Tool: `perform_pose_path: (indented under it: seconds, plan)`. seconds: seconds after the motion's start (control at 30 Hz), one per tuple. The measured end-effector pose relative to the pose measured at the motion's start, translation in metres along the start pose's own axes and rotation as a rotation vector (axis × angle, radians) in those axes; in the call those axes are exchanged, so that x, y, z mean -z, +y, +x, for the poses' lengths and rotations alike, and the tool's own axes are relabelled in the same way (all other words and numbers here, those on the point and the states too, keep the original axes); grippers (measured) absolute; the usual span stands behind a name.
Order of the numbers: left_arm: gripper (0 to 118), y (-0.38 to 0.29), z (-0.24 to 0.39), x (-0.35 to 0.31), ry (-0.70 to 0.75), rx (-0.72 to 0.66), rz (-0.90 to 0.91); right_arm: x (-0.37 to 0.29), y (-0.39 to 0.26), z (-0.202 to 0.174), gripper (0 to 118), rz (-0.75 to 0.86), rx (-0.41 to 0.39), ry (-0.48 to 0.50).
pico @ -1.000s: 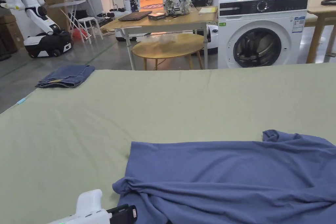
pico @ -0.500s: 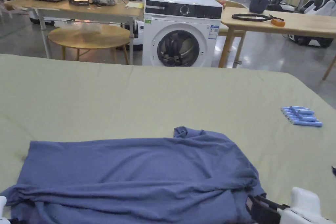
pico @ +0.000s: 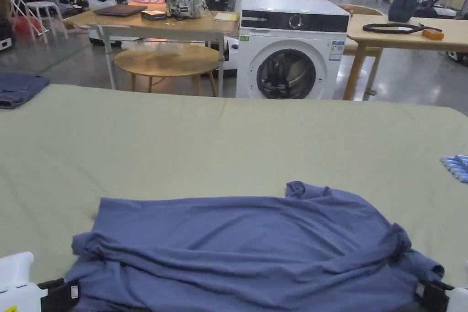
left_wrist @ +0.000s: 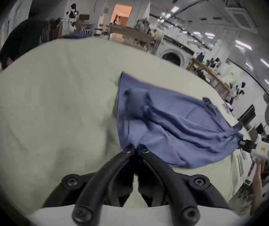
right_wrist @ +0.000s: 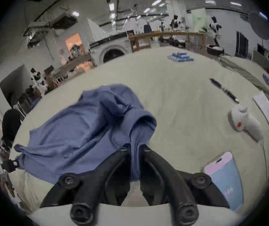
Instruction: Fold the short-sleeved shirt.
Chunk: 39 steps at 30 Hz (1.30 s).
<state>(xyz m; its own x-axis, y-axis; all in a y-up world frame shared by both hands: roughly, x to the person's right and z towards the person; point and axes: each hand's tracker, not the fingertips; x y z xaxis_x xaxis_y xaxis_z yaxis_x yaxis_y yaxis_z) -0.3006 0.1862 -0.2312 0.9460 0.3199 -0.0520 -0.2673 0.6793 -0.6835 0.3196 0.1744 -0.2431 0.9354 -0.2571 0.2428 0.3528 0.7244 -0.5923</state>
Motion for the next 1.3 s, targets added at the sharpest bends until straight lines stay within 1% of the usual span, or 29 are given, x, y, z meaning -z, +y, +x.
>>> perform_pose_path:
  seconds: [0.07,0.1,0.13,0.17,0.23,0.3,0.33,0.37,0.43,0.47,0.5,0.53,0.57,0.63,0.67,0.7,0.73,0.83,0.9,0.93,0.97,1.0,1.03,1.07,1.13,1.17,1.2,1.23,1.3]
  plan:
    - [0,0.002,-0.001,-0.024,-0.009,0.026,0.016,-0.022,-0.004,-0.002,7,0.006,-0.024,-0.012]
    - [0,0.0,-0.002,-0.035,-0.011,0.018,0.014,-0.033,-0.009,-0.001,7,0.021,-0.046,-0.022]
    - [0,-0.005,-0.002,-0.046,0.009,0.04,0.013,-0.044,-0.014,0.0,7,0.026,-0.071,-0.055]
    - [0,-0.012,-0.005,-0.056,0.021,0.057,0.002,-0.06,-0.02,-0.001,7,0.017,-0.061,-0.056]
    - [0,-0.031,-0.014,-0.071,0.024,0.049,0.011,-0.083,-0.04,0.009,7,0.003,-0.036,-0.049]
    - [0,-0.061,-0.022,-0.084,0.009,0.006,-0.014,-0.1,-0.065,0.016,7,-0.033,-0.026,-0.063]
    - [0,-0.077,-0.028,-0.085,0.008,0.004,-0.033,-0.108,-0.078,0.019,7,-0.051,-0.029,-0.072]
    - [0,-0.095,-0.031,-0.087,0.049,0.01,-0.094,-0.114,-0.092,0.022,7,-0.057,-0.036,-0.076]
    - [0,-0.119,-0.037,-0.088,0.045,0.008,-0.075,-0.116,-0.113,0.026,7,-0.114,-0.043,-0.097]
    - [19,-0.127,-0.033,-0.09,0.046,-0.01,-0.068,-0.115,-0.123,0.03,13,-0.099,-0.044,-0.085]
    - [45,-0.133,-0.036,-0.091,0.03,-0.017,-0.053,-0.114,-0.128,0.032,27,-0.102,-0.045,-0.082]
    - [63,-0.139,-0.037,-0.092,0.028,-0.025,-0.032,-0.112,-0.134,0.034,47,-0.113,-0.052,-0.077]
    - [60,-0.142,-0.038,-0.093,0.054,-0.046,-0.011,-0.111,-0.139,0.035,63,-0.113,-0.072,-0.091]
    - [60,-0.14,-0.037,-0.101,0.044,-0.053,0.032,-0.116,-0.139,0.034,63,-0.079,-0.111,-0.104]
    - [60,-0.136,-0.033,-0.107,0.051,-0.04,0.071,-0.121,-0.134,0.032,63,-0.068,-0.113,-0.088]
    - [60,-0.13,-0.027,-0.112,0.052,-0.02,0.106,-0.124,-0.13,0.031,63,-0.043,-0.127,-0.044]
    - [60,-0.117,-0.005,-0.122,0.048,0.007,0.143,-0.129,-0.124,0.024,63,-0.01,-0.147,-0.022]
    - [60,-0.093,0.03,-0.141,0.045,0.081,0.256,-0.143,-0.102,-0.003,63,0.075,-0.216,0.004]
    - [58,-0.085,0.04,-0.148,0.039,0.14,0.319,-0.152,-0.089,-0.021,61,0.125,-0.238,0.06]
    - [54,-0.079,0.051,-0.151,0.041,0.166,0.338,-0.155,-0.084,-0.03,55,0.148,-0.252,0.088]
    - [45,-0.075,0.059,-0.153,0.038,0.186,0.349,-0.157,-0.08,-0.036,37,0.162,-0.264,0.104]
    - [38,-0.073,0.062,-0.153,0.049,0.175,0.339,-0.157,-0.077,-0.042,22,0.162,-0.268,0.092]
    - [23,-0.071,0.067,-0.152,0.062,0.172,0.336,-0.156,-0.075,-0.049,10,0.171,-0.272,0.091]
    - [0,-0.069,0.068,-0.151,0.049,0.176,0.317,-0.154,-0.074,-0.052,0,0.19,-0.286,0.112]
    - [0,-0.07,0.07,-0.15,0.006,0.169,0.339,-0.146,-0.074,-0.055,0,0.183,-0.3,0.114]
    - [0,-0.067,0.07,-0.147,-0.029,0.142,0.297,-0.142,-0.074,-0.056,0,0.165,-0.305,0.121]
    - [0,-0.068,0.068,-0.144,-0.036,0.127,0.262,-0.141,-0.075,-0.057,0,0.164,-0.302,0.126]
    - [0,-0.066,0.066,-0.142,-0.032,0.122,0.282,-0.14,-0.078,-0.058,0,0.157,-0.293,0.14]
    - [0,-0.05,0.047,-0.13,-0.031,0.112,0.235,-0.138,-0.079,-0.059,0,0.142,-0.289,0.149]
